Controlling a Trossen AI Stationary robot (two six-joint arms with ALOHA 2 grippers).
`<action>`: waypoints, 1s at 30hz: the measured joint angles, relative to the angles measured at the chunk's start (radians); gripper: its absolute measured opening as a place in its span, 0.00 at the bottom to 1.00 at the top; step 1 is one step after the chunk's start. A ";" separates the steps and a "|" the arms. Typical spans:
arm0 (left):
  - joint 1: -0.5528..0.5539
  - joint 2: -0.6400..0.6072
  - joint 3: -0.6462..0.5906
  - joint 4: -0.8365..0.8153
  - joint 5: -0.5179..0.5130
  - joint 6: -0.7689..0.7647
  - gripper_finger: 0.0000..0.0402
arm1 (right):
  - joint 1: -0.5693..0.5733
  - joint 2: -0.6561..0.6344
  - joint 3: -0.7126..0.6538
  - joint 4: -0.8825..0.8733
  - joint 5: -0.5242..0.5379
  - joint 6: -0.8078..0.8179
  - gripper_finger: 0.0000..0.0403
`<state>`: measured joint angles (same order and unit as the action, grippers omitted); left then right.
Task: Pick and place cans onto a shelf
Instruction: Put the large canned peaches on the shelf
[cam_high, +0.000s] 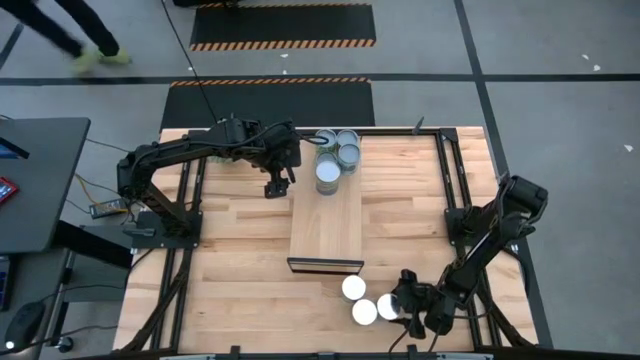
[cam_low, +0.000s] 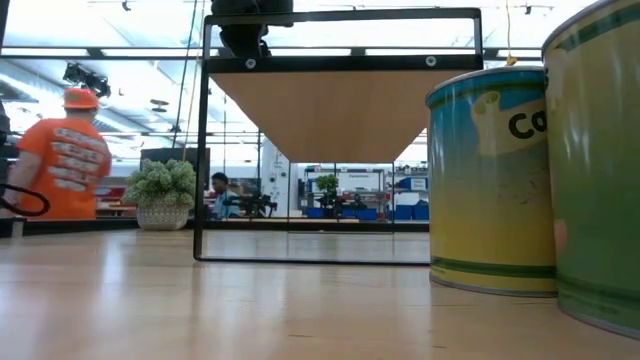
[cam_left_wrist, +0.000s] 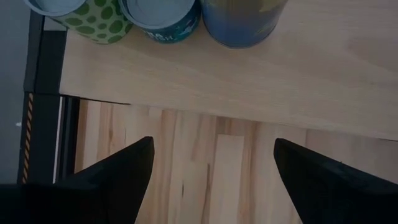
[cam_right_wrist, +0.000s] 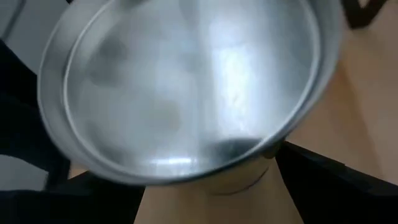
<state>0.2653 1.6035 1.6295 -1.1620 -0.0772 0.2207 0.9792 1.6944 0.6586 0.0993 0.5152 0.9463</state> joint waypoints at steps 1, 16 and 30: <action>0.000 0.000 0.000 -0.004 0.000 0.000 0.84 | -0.002 0.003 0.000 0.013 -0.001 0.001 0.88; 0.000 0.000 0.000 -0.019 0.000 -0.027 0.84 | -0.056 0.003 0.001 0.071 0.036 -0.141 0.92; 0.000 0.000 0.000 -0.017 -0.027 0.026 0.84 | -0.061 -0.133 0.001 -0.176 0.036 -0.103 0.80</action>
<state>0.2653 1.6033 1.6295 -1.1791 -0.1046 0.2465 0.9184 1.5610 0.6594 -0.0766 0.5515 0.8434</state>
